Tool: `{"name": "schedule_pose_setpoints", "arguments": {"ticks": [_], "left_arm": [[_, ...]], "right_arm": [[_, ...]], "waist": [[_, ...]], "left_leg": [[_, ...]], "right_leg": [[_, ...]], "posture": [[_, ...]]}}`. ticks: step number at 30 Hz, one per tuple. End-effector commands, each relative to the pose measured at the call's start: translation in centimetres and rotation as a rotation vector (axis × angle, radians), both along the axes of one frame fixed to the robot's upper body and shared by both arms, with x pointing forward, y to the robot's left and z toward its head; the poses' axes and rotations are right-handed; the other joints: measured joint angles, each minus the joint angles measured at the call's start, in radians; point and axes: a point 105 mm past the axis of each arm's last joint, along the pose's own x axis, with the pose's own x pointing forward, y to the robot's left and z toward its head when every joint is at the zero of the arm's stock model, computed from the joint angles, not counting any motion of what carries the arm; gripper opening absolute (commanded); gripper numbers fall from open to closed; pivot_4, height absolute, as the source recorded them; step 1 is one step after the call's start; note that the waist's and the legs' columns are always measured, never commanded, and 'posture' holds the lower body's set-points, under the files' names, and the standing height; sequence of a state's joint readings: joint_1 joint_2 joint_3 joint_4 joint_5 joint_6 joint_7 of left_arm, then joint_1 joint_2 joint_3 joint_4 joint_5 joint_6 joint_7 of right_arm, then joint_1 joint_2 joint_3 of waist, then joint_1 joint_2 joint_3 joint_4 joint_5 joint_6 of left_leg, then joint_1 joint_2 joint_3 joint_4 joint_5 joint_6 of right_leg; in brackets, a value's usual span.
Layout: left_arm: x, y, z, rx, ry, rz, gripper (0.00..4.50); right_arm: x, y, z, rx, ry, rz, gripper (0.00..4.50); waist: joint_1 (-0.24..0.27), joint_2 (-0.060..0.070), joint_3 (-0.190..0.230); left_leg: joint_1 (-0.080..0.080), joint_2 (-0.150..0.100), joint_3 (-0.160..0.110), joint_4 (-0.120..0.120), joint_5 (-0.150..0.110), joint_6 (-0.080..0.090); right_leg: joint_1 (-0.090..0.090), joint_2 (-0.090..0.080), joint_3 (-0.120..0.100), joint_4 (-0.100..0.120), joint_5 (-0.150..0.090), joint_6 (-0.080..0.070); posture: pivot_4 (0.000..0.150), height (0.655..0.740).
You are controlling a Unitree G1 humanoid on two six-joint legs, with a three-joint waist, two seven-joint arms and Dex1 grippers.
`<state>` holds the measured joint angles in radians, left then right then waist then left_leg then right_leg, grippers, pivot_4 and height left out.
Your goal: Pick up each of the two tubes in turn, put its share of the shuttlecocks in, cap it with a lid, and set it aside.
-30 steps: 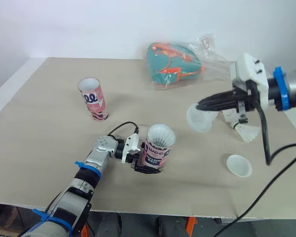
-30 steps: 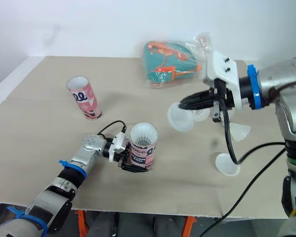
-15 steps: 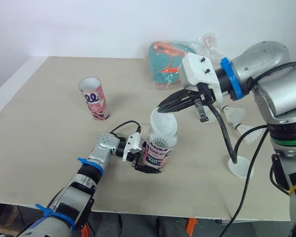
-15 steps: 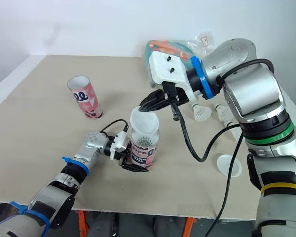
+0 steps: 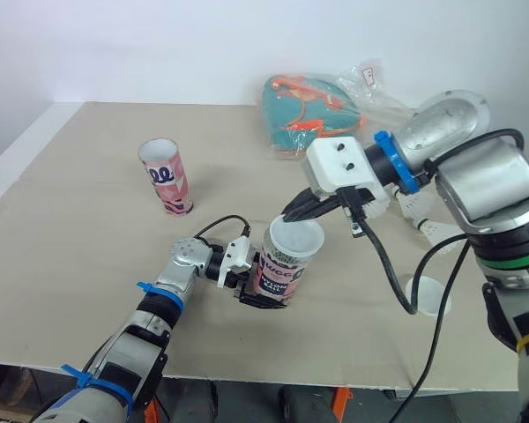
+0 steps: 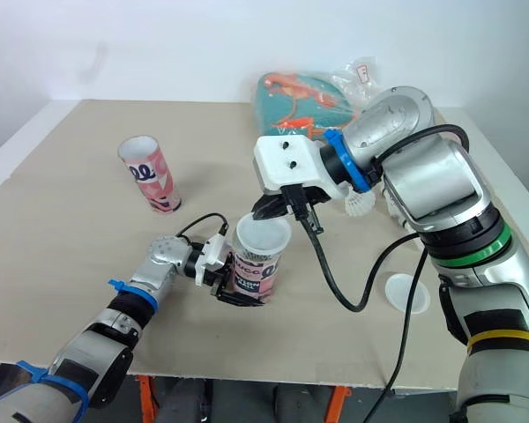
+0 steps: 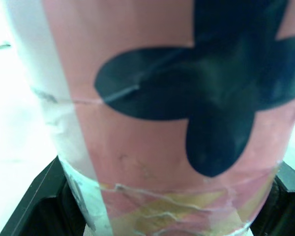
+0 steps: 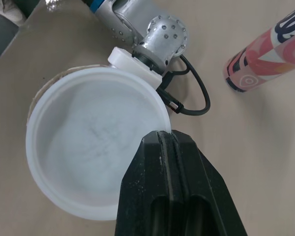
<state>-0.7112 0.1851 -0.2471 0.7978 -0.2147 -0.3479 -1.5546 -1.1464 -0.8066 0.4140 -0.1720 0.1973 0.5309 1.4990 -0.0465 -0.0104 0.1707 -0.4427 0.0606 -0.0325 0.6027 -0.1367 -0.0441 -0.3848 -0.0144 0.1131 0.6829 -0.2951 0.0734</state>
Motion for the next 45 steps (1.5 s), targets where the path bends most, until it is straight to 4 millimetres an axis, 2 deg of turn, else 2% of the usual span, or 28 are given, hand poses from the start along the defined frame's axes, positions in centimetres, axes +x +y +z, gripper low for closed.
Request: {"name": "schedule_pose_setpoints", "arguments": {"ticks": [1, 11, 18, 27, 34, 40, 45], "left_arm": [[-0.2, 1.2, -2.2, 0.083, 0.062, 0.037, 3.66], [-0.1, 1.2, -2.2, 0.081, 0.063, 0.044, 3.66], [-0.1, 1.2, -2.2, 0.084, 0.066, 0.048, 3.66], [0.0, 1.3, -2.2, 0.08, 0.07, 0.06, 3.66], [0.0, 1.5, -2.2, 0.083, 0.074, 0.068, 3.66], [0.0, 1.7, -2.3, 0.086, 0.073, 0.071, 3.66], [0.0, 1.8, -2.5, 0.09, 0.077, 0.074, 3.66]], "right_arm": [[-0.1, 0.9, 1.5, 0.031, -0.061, 0.024, 0.05], [-0.8, 0.9, 1.3, 0.019, -0.043, 0.049, 0.05], [-1.6, 0.2, -0.2, -0.036, -0.001, 0.057, 0.05], [-1.1, 0.2, -1.1, -0.09, -0.049, 0.067, 0.05], [-0.9, 0.2, -1.2, -0.116, -0.111, 0.083, 0.05], [0.3, 0.0, -0.4, -0.121, -0.186, 0.05, 0.05], [0.3, 0.0, -1.0, -0.156, -0.21, 0.063, 0.05]], "waist": [[-0.001, 0.0, 0.0], [-0.001, 0.0, 0.0], [-0.001, 0.0, 0.0], [-0.001, 0.0, 0.0], [-0.001, 0.0, 0.0], [-0.001, 0.0, 0.0], [-0.002, 0.0, 0.0]], "left_leg": [[0.0, 0.0, 0.0, 0.0, 0.0, 0.0], [0.0, 0.0, 0.0, 0.0, 0.0, -0.001], [0.0, 0.0, 0.0, -0.001, 0.0, -0.001], [0.0, 0.0, 0.0, -0.001, 0.0, -0.001], [0.001, 0.0, 0.0, -0.001, 0.0, -0.001], [0.001, 0.0, 0.0, -0.001, 0.001, -0.001], [0.002, 0.0, 0.0, -0.001, 0.001, -0.002]], "right_leg": [[0.0, 0.0, 0.0, 0.0, 0.0, 0.0], [0.0, 0.0, 0.0, 0.0, 0.0, 0.0], [0.0, 0.0, 0.0, 0.0, 0.0, 0.0], [0.0, 0.0, 0.0, 0.0, 0.0, 0.0], [0.0, 0.0, 0.0, 0.0, 0.0, 0.0], [0.0, 0.0, 0.0, 0.0, 0.0, -0.001], [0.0, 0.0, 0.0, 0.0, -0.001, -0.004]], "posture": [[0.15, 0.74], [0.15, 0.74], [0.15, 0.74], [0.15, 0.74], [0.15, 0.74], [0.15, 0.74], [0.15, 0.74]]}}
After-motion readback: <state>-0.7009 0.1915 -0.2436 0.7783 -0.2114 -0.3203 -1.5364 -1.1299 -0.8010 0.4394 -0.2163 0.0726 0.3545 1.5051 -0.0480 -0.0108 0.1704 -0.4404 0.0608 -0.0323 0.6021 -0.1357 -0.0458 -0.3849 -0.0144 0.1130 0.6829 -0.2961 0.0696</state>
